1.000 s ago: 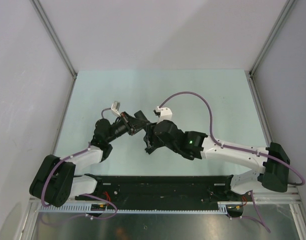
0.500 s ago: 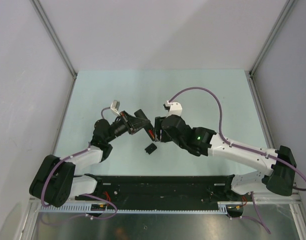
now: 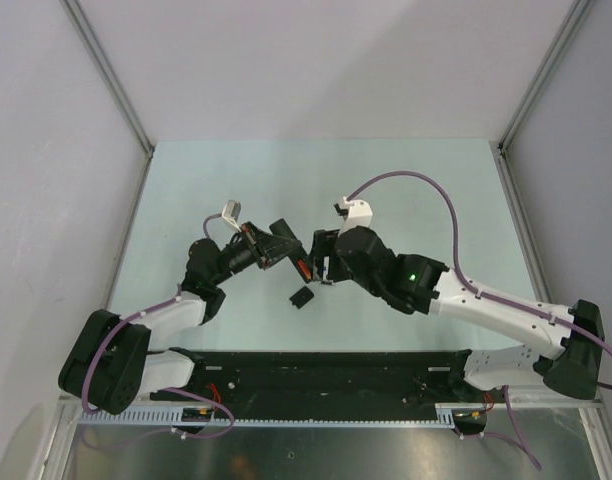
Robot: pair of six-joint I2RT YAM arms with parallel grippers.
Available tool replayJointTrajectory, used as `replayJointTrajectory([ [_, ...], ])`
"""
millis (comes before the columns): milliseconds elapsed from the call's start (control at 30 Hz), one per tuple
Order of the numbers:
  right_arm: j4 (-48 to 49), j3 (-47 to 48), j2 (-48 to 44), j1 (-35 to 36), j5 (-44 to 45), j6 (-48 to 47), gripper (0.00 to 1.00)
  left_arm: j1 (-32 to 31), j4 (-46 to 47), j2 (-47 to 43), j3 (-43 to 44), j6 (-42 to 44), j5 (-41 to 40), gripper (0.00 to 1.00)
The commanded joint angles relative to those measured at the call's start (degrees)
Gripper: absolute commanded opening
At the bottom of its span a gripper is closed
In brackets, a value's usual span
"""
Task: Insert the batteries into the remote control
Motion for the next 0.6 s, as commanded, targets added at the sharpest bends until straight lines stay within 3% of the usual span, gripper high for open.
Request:
replayJointTrajectory([
  [0,1.4,1.5,-3.2,-4.3,-10.5,1.6,0.73,-0.4,2.9,0.0,1.6,-1.0,2.3,0.00],
  [133,4.6,-2.7,-5.0,-11.1,-26.7,3.8,0.74,-0.4,2.9,1.5,3.6,-1.0,6.3,0.00],
  [400,12.7,-11.0,-4.5,-19.1,-49.4,11.2,0.76,-1.3,3.2,3.7,5.1,-1.1,10.1,0.00],
  [567,22.9,-15.9,-3.4,-20.7,-56.2,17.2,0.76,-2.3,3.3,4.5,6.1,-0.7,10.3,0.00],
])
